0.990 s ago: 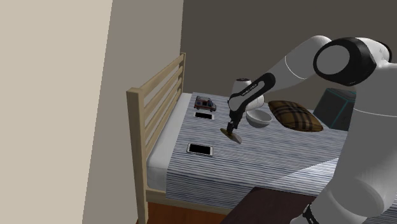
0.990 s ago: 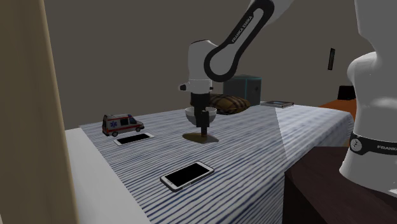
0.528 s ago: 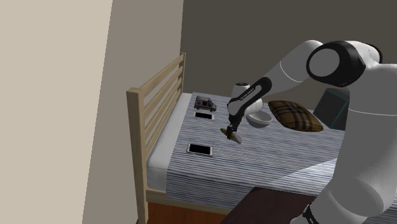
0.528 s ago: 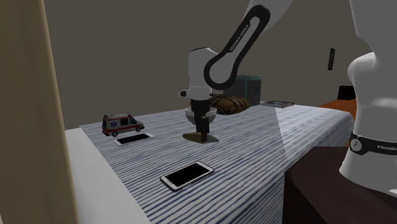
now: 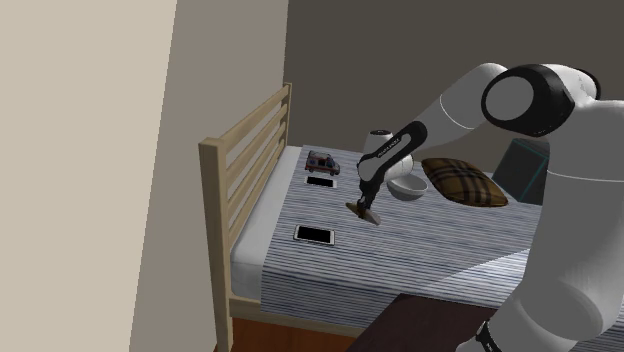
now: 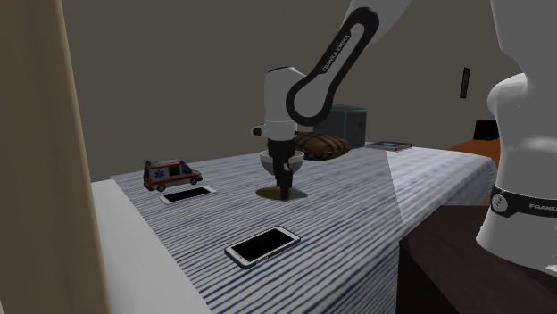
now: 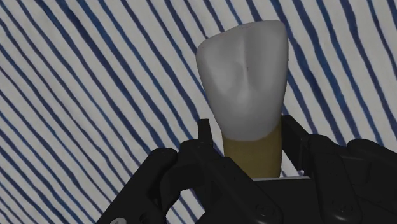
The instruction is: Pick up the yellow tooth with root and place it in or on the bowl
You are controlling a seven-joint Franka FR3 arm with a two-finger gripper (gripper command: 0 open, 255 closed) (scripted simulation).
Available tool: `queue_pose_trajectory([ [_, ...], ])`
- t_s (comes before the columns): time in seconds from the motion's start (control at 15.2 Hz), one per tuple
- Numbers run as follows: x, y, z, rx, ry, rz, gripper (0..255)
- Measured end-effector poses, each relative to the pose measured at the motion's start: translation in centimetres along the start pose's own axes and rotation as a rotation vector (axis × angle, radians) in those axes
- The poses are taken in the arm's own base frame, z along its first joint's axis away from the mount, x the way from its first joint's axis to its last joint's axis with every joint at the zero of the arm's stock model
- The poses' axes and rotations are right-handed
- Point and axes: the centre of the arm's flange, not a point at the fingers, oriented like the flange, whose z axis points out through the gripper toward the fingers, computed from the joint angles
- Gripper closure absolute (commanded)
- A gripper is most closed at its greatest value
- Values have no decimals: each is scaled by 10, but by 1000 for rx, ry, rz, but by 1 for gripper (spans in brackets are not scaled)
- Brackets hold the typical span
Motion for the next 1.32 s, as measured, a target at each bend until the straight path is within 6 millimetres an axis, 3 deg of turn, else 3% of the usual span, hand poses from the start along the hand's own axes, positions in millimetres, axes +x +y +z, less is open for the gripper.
queue_pose_trajectory([
  [0.46,0,0,-2,0,0,0,255],
  [1.32,-2,7,-68,0,0,0,255],
])
